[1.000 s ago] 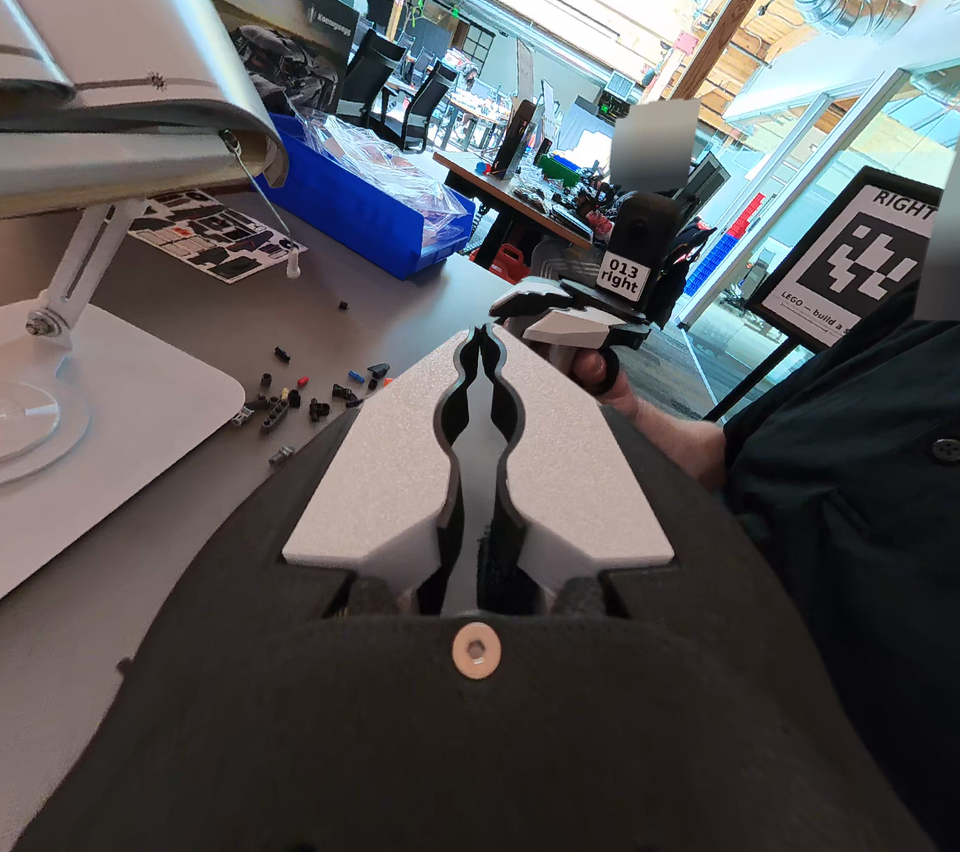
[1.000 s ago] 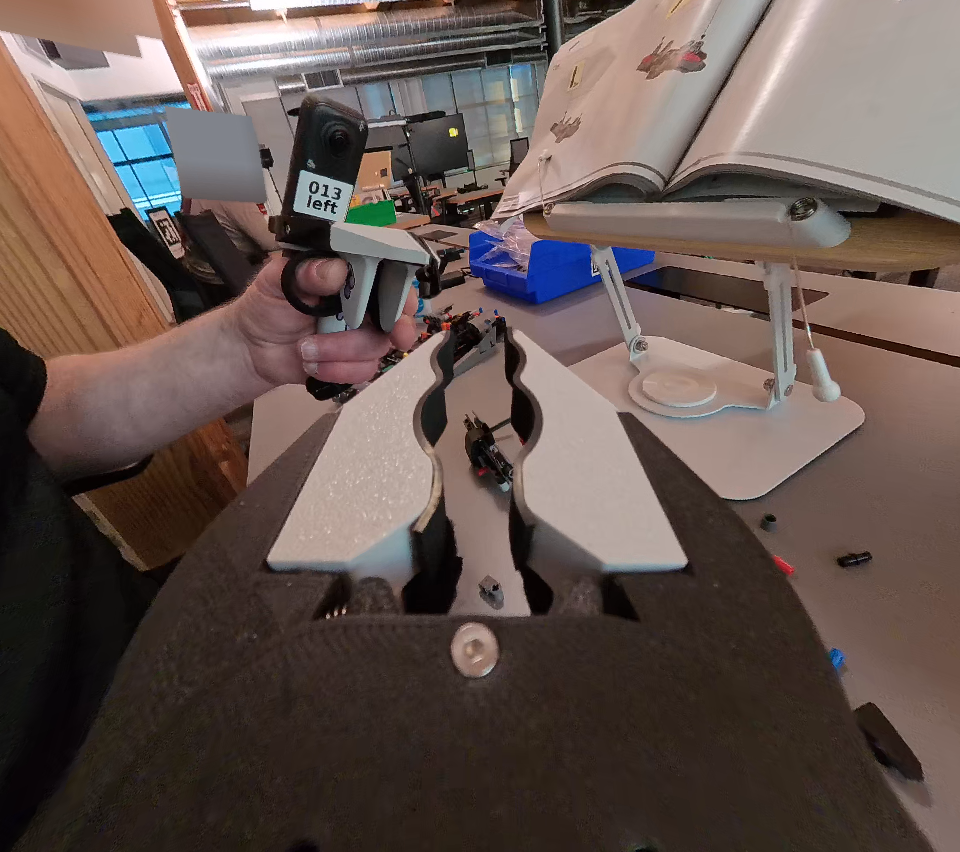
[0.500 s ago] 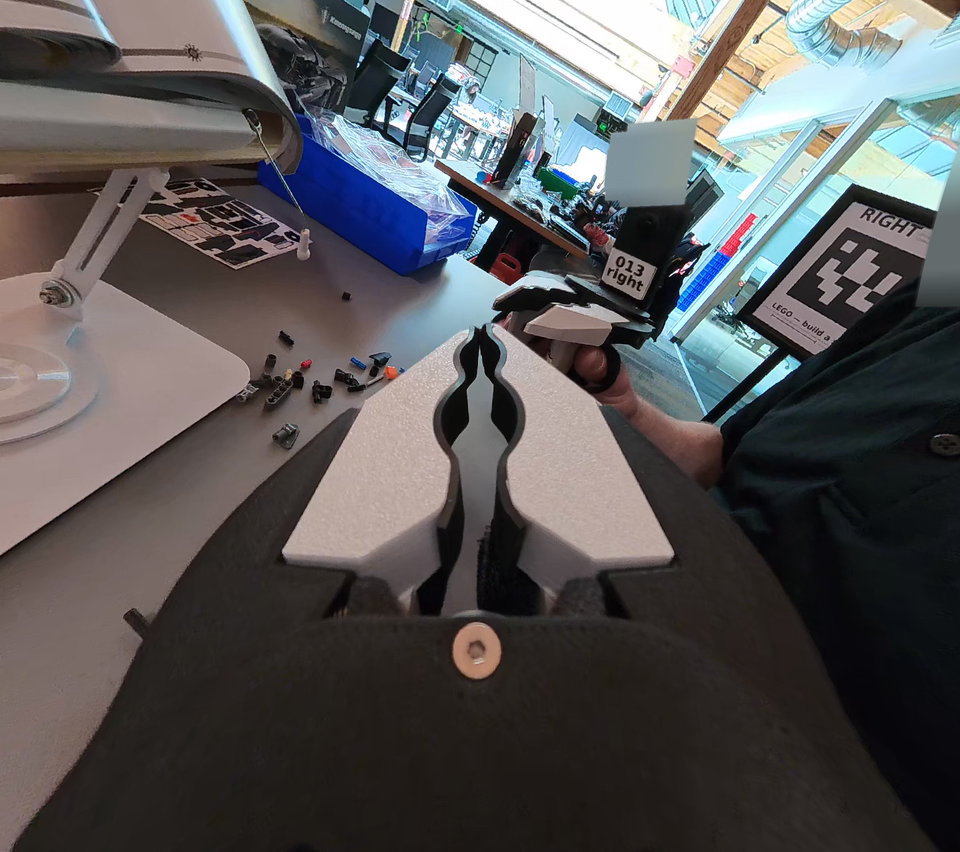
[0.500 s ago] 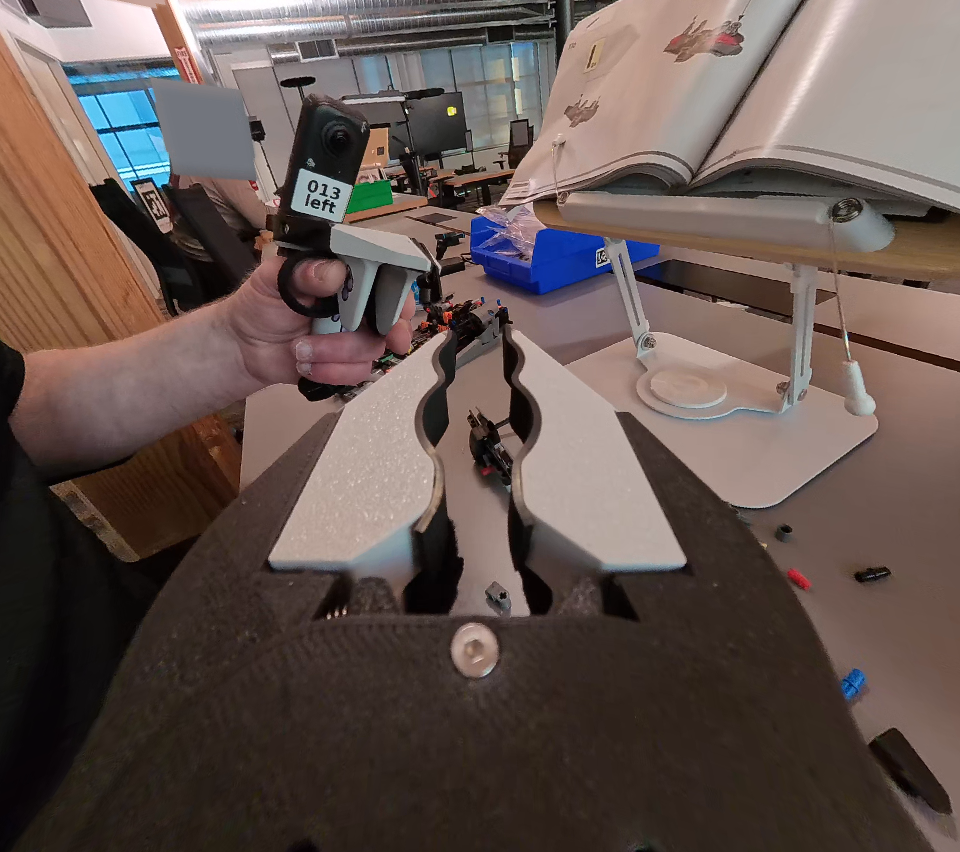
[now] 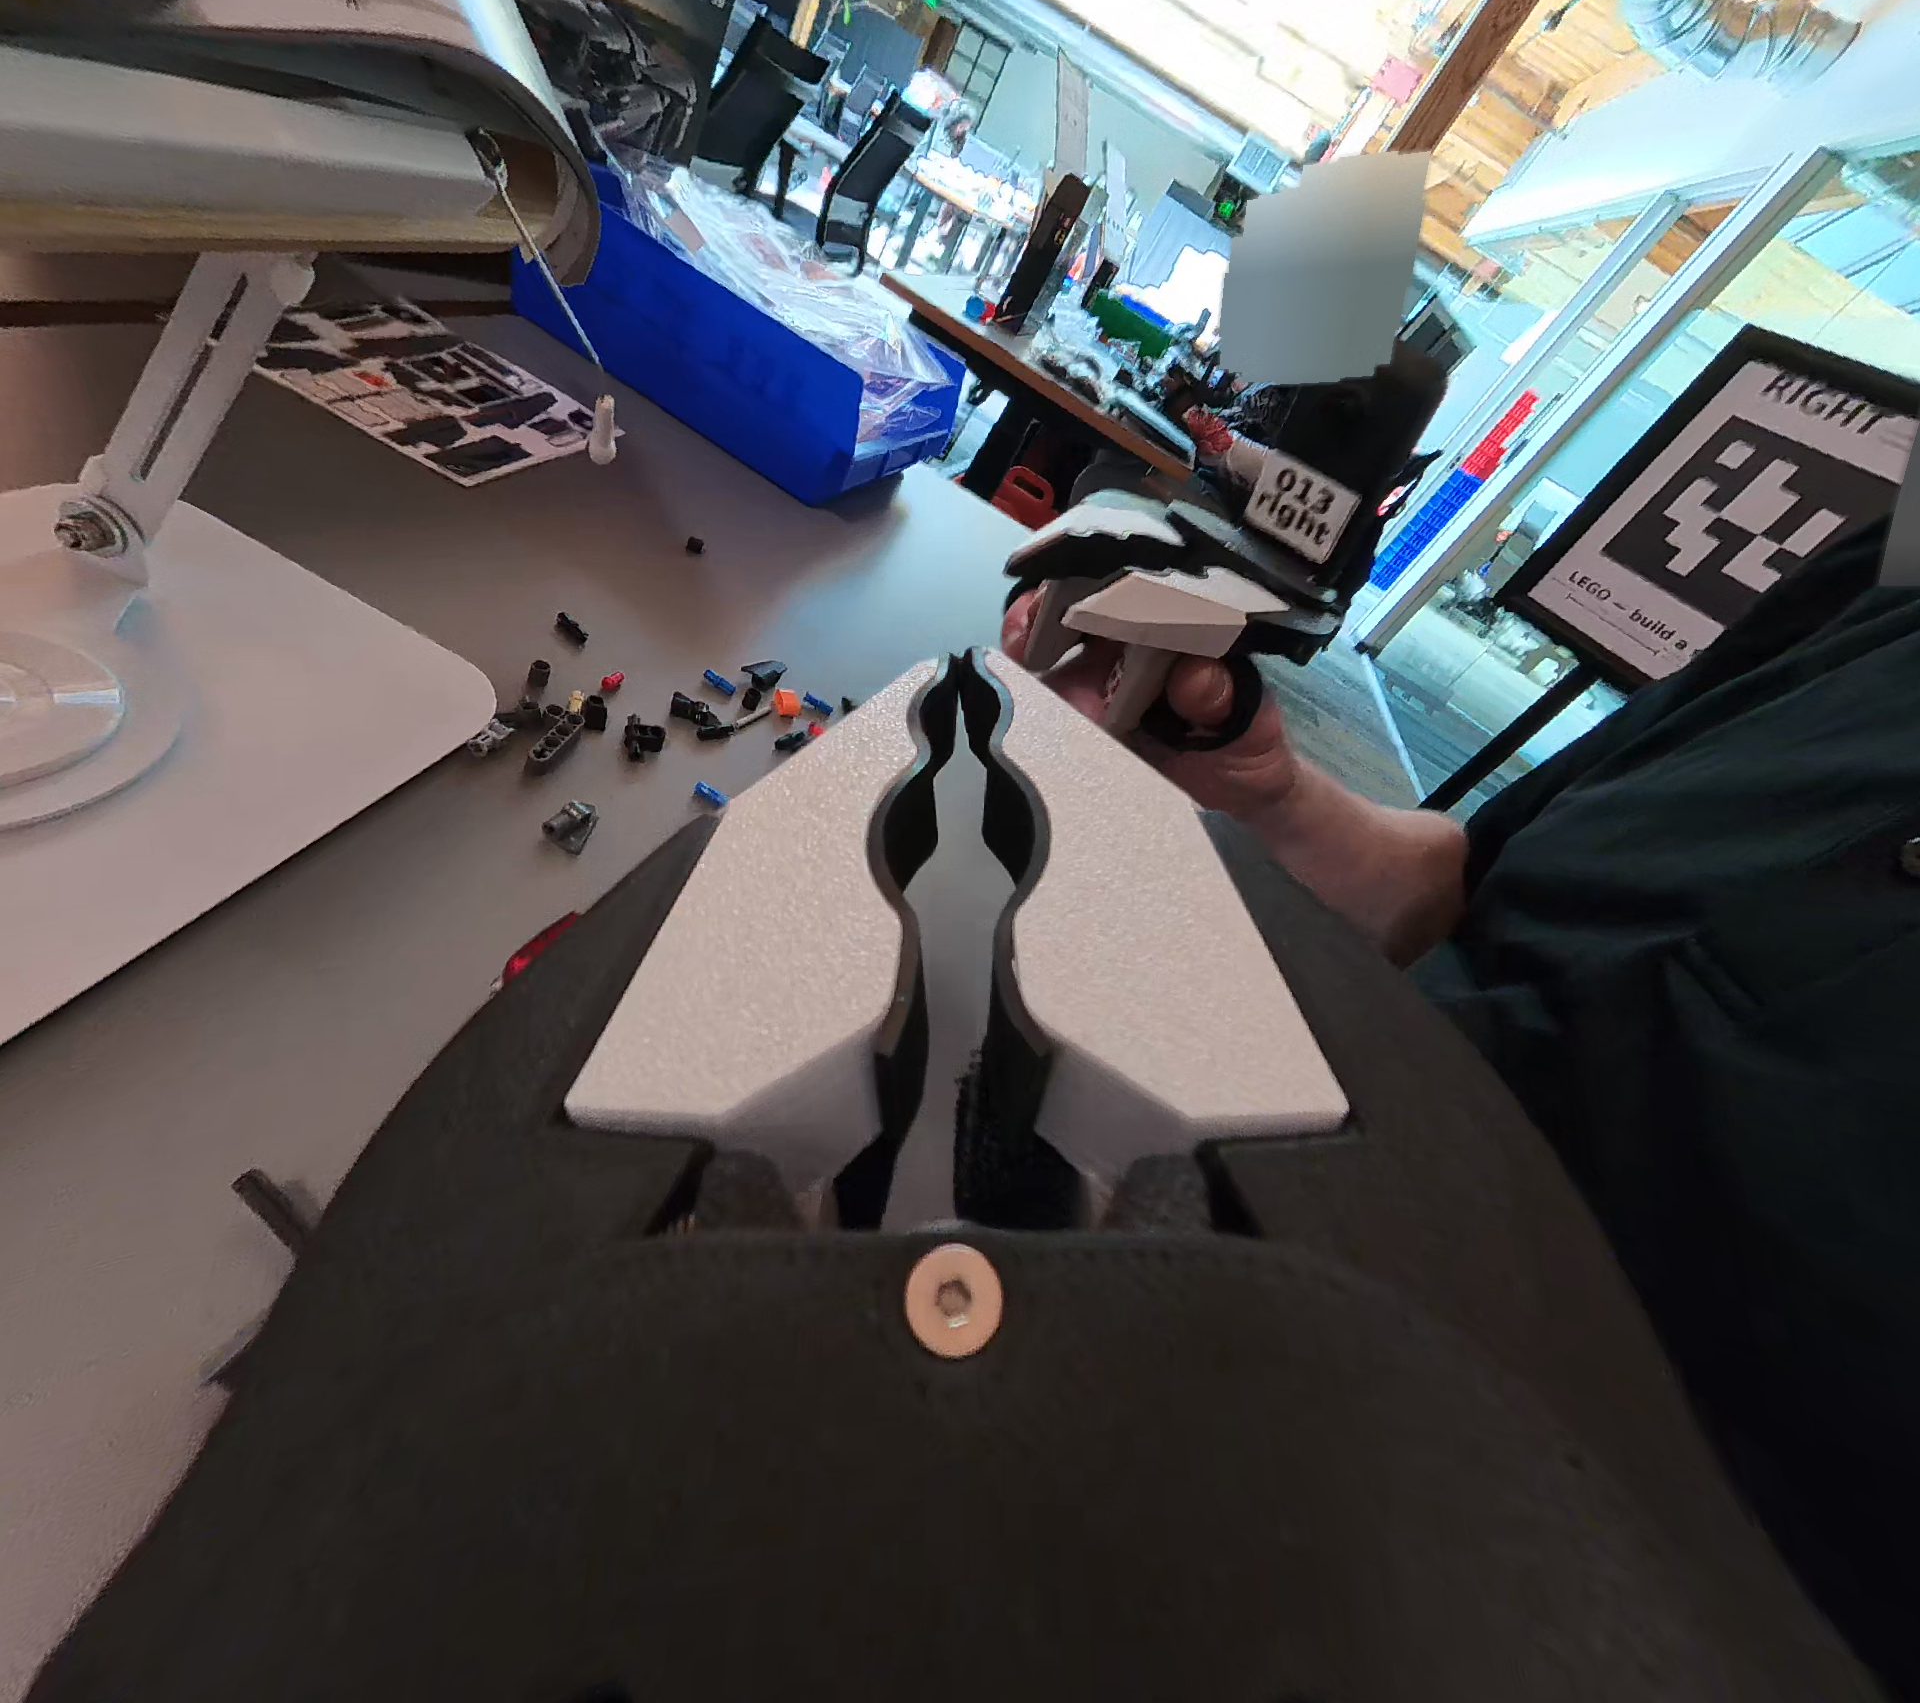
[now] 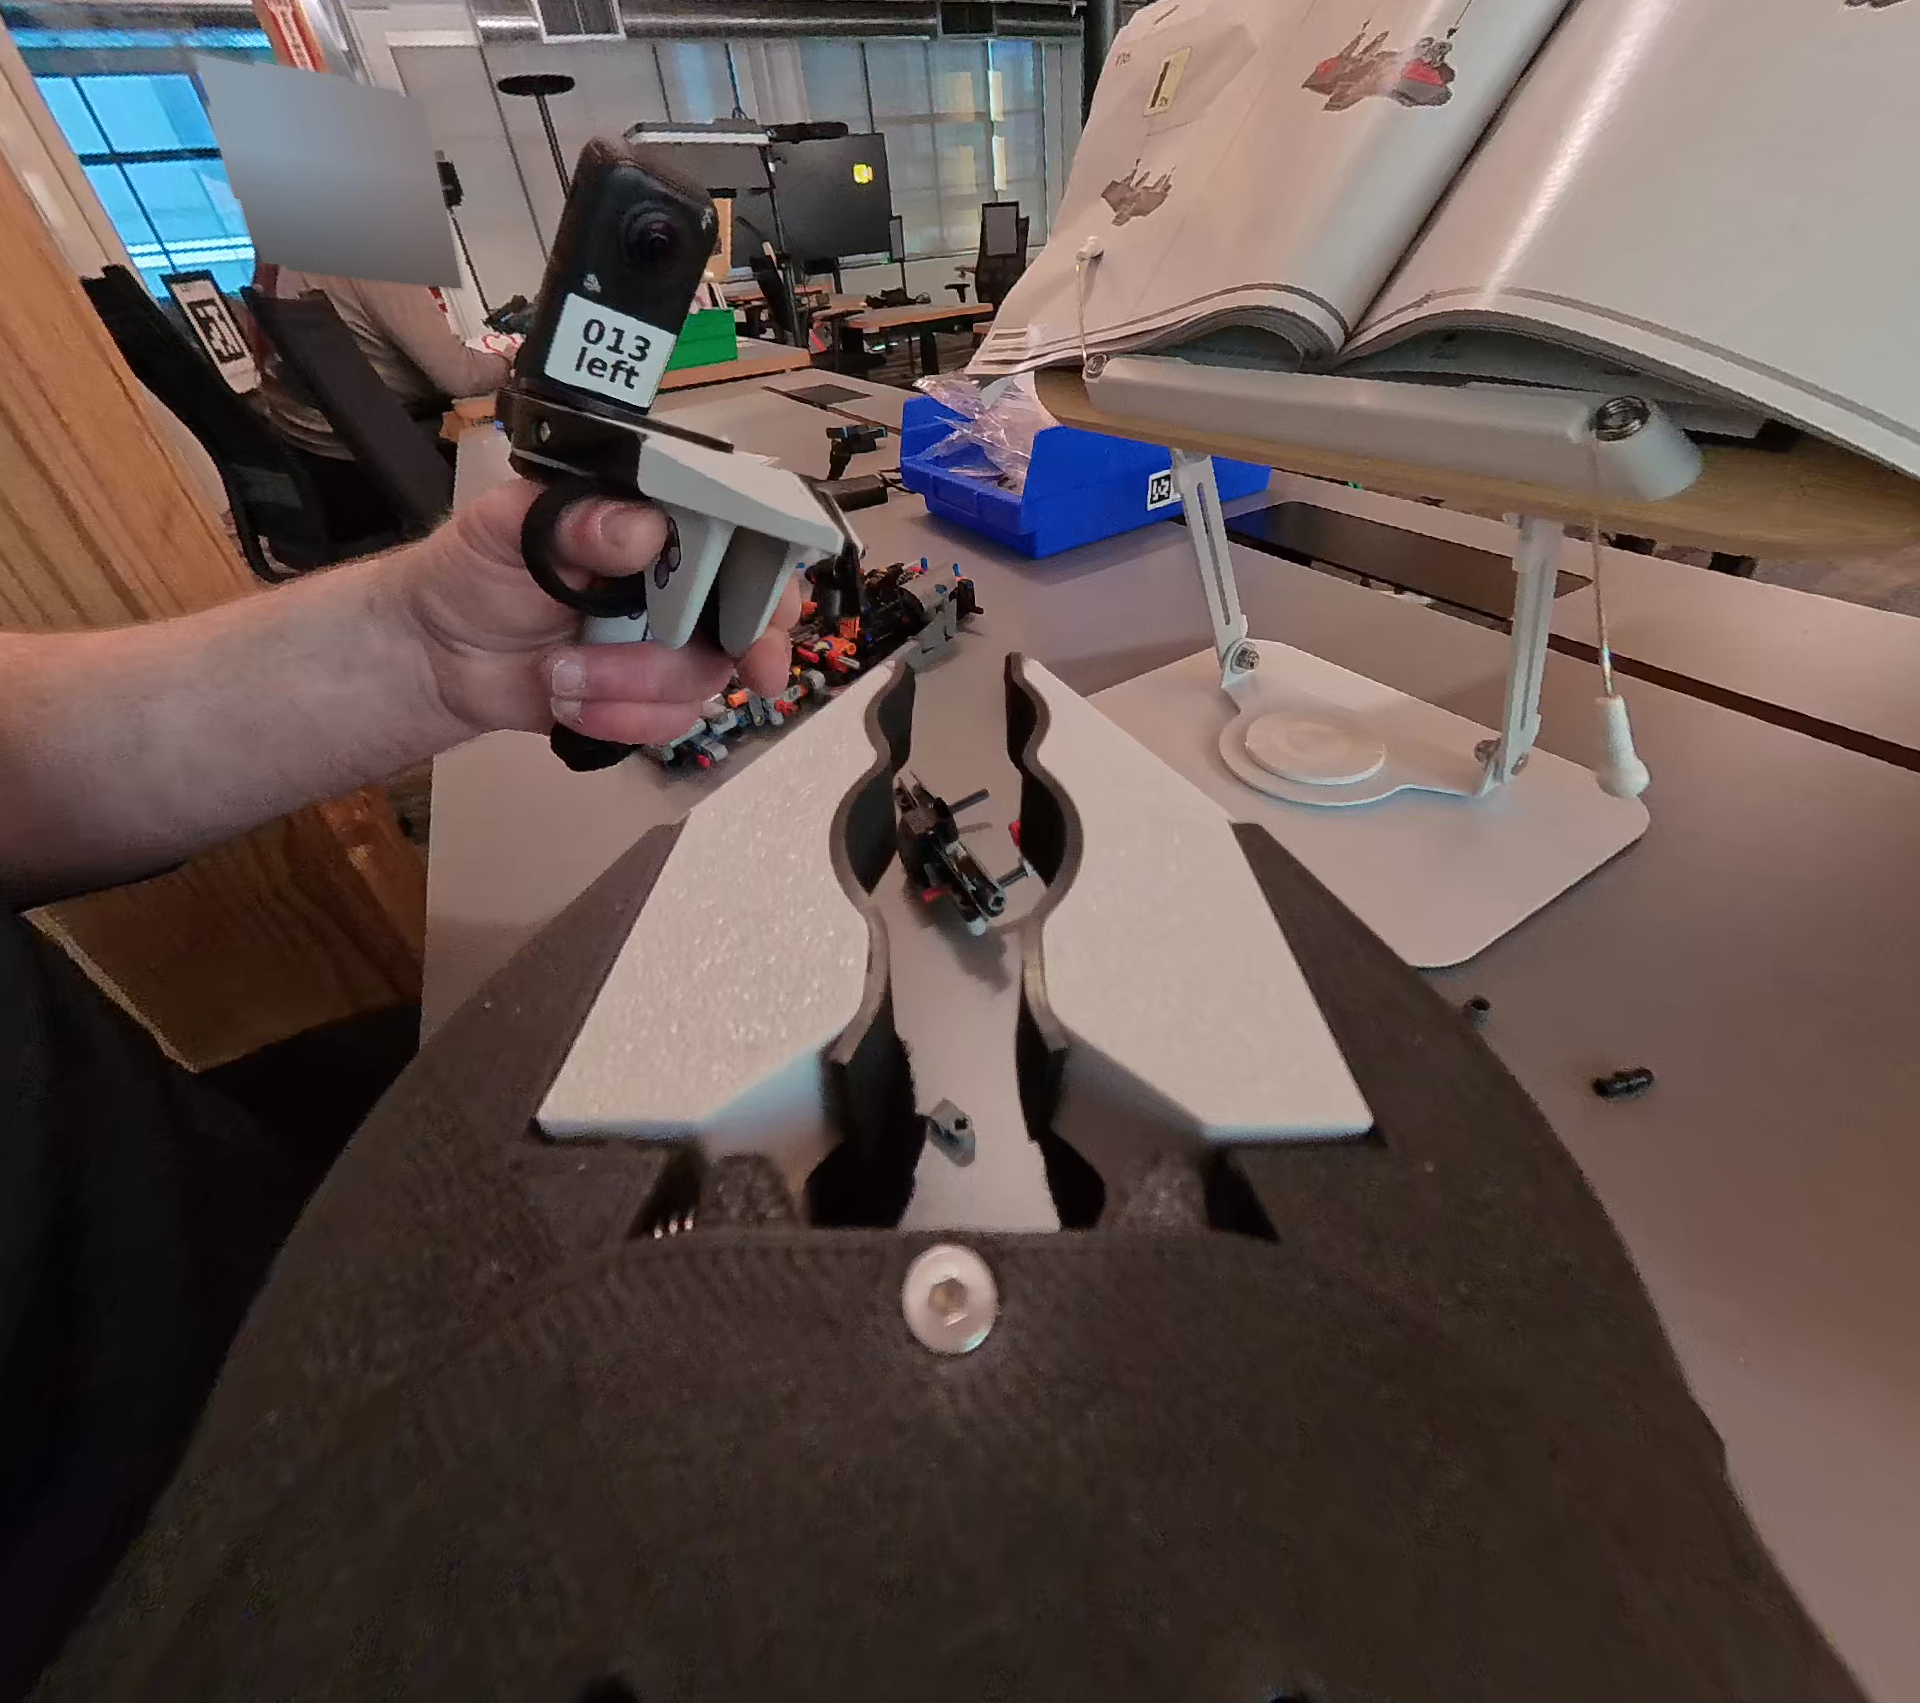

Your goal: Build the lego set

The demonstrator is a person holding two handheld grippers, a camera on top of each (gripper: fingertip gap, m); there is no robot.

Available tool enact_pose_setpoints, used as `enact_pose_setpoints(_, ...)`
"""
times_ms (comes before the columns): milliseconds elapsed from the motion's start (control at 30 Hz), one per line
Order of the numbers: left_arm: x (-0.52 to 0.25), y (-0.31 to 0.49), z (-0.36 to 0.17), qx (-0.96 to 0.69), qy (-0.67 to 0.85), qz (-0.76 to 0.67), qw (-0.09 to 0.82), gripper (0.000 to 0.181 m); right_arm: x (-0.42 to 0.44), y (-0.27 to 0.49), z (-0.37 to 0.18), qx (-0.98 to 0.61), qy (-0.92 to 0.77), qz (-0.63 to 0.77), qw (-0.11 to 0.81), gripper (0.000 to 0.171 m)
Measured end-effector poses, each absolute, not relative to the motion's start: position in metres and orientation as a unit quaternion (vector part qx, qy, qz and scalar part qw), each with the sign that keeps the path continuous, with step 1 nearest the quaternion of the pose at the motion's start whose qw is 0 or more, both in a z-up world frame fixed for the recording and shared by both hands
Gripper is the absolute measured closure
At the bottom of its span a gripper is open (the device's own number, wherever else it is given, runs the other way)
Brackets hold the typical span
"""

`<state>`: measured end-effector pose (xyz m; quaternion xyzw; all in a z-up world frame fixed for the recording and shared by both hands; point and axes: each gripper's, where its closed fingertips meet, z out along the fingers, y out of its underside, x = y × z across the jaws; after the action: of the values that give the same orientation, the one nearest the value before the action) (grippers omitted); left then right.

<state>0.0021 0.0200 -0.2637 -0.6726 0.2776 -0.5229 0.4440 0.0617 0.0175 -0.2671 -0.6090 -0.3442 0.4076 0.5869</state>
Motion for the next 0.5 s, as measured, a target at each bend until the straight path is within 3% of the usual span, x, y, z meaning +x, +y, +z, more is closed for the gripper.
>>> enact_pose_setpoints(500, 0.04, -0.029, -0.357, -0.746, 0.409, -0.41, 0.329, 0.181, 0.105, 0.016, -0.296, -0.653, -0.334, 0.355, 0.58, 0.156)
